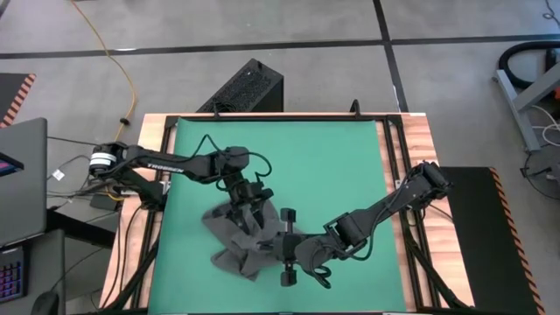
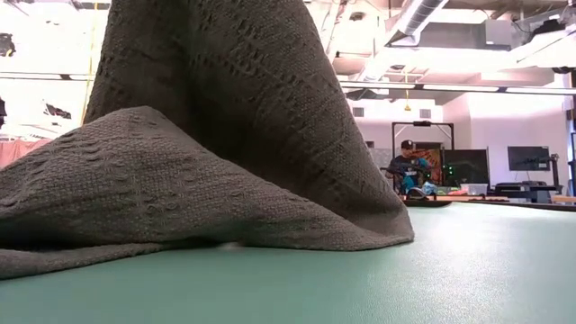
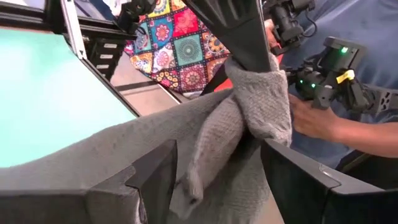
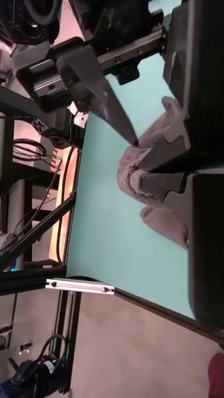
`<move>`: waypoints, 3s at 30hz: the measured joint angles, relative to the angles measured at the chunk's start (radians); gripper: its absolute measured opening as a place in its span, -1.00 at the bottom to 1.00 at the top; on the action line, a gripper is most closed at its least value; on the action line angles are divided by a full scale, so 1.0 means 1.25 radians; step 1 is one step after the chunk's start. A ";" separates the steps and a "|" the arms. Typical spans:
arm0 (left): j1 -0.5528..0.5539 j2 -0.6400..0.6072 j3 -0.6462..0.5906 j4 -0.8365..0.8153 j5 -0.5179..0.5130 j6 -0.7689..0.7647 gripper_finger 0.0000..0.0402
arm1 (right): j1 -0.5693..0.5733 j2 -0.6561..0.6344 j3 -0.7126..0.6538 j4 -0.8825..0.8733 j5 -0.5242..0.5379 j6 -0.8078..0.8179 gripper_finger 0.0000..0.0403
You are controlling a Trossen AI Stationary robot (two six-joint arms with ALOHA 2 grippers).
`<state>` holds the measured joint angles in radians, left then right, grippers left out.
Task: Roll towel
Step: Fold the gray towel
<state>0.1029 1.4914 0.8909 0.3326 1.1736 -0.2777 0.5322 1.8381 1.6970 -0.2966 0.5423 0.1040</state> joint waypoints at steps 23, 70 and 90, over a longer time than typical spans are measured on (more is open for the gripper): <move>0.010 0.077 0.000 0.089 0.010 -0.065 0.10 | 0.002 0.000 0.000 -0.002 -0.002 0.001 -0.94; 0.088 -0.354 0.032 -0.067 0.068 -0.386 -1.00 | -0.021 -0.022 0.000 -0.080 0.301 0.037 -0.10; -0.002 -0.704 0.032 -1.086 -0.311 -0.138 -1.00 | -0.282 0.050 0.001 -0.070 -0.291 -0.004 -0.03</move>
<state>0.1002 0.6109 0.9310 -1.0244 0.7844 -0.4499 0.1795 1.9006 1.6985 -0.3843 0.1781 0.0989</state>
